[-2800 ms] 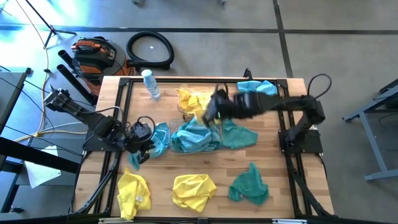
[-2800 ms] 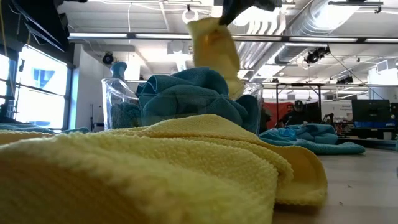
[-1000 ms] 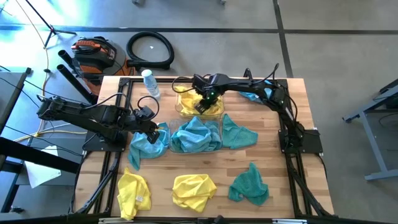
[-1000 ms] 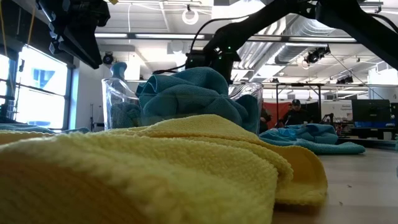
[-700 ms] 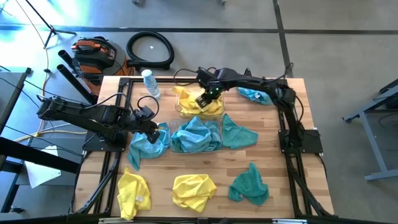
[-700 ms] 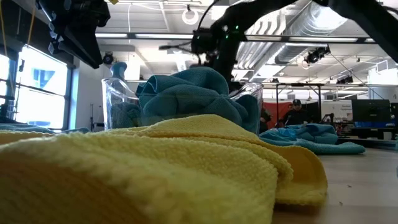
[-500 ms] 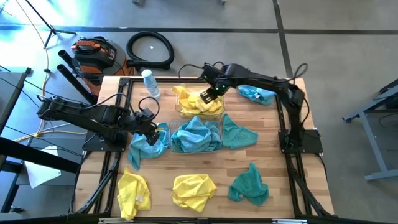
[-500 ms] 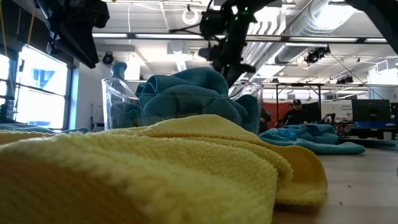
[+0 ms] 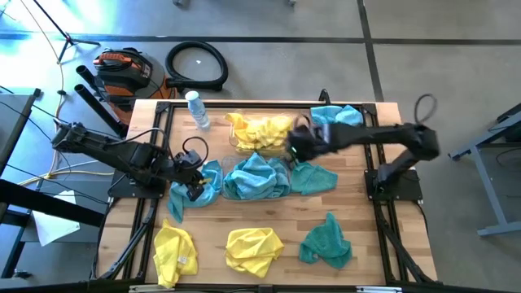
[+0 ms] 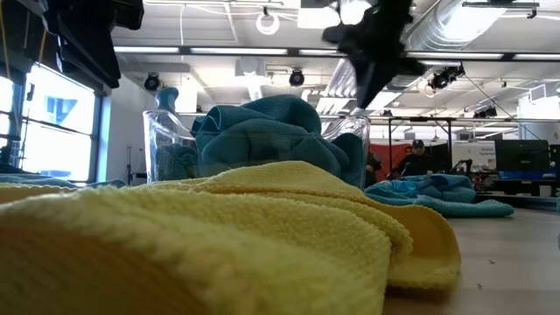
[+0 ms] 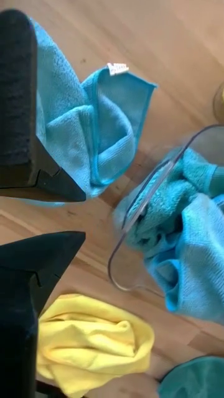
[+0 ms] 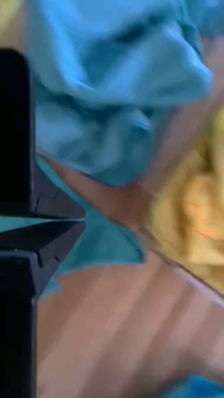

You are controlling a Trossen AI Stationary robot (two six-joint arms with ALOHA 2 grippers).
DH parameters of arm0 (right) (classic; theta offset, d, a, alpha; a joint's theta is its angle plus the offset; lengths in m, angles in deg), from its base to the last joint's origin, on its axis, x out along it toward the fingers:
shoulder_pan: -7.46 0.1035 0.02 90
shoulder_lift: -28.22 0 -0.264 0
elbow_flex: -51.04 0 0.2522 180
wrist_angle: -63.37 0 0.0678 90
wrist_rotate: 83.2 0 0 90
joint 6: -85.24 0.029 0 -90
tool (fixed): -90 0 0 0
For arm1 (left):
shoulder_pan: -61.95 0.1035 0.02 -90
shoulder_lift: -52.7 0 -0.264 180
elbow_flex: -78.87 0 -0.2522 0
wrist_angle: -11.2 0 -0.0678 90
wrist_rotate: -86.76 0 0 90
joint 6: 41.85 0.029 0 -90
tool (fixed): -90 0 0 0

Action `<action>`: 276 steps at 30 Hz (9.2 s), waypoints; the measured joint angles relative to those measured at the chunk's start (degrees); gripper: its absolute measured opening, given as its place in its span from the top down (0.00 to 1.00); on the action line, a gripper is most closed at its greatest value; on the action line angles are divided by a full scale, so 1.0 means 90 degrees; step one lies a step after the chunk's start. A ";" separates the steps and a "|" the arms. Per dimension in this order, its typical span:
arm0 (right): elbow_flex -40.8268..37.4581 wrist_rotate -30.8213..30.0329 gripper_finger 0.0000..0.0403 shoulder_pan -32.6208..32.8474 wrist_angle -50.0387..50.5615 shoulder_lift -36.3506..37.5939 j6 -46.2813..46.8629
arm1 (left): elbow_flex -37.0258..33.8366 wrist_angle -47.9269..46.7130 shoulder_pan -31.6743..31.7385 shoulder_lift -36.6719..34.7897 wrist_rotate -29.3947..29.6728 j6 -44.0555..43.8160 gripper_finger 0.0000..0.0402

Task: Sort microfiber towel by color & place in baskets
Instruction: Put the blue microfiber cloth into the bottom transparent bin, then put the yellow microfiber cloth into the top transparent bin

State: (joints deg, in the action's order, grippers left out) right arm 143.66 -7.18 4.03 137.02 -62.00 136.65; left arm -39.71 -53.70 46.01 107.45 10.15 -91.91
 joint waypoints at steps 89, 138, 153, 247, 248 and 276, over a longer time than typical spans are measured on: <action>-0.2582 -0.1406 1.00 0.3762 -0.0882 0.1844 0.2376 | 0.4437 -0.0392 -0.0102 0.3058 0.1202 -0.0430 1.00; -0.2580 -0.1734 1.00 0.3759 -0.1236 0.1842 0.2425 | 0.3947 -0.1611 0.1496 0.6291 -0.1081 0.2537 1.00; -0.2580 -0.1734 1.00 0.3759 -0.1234 0.1842 0.2449 | 0.3954 -0.0863 0.1496 0.6772 -0.1052 0.2630 0.95; -0.2577 -0.1926 1.00 0.3760 -0.1255 0.1839 0.1580 | 0.0913 0.0764 -0.4182 0.4872 -0.2009 -0.8569 0.62; -0.2577 -0.1929 1.00 0.3759 -0.1253 0.1839 0.1567 | 0.0916 0.0866 -0.4185 0.4999 -0.2096 -0.8477 0.62; -0.2577 -0.1950 1.00 0.3746 -0.1257 0.1839 0.1113 | 0.4440 -0.3759 -0.1480 0.3454 0.0746 -0.4054 1.00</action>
State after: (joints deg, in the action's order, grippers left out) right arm 120.46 -24.73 37.75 125.71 -45.45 146.66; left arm 0.25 -87.53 32.69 138.54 16.86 -128.39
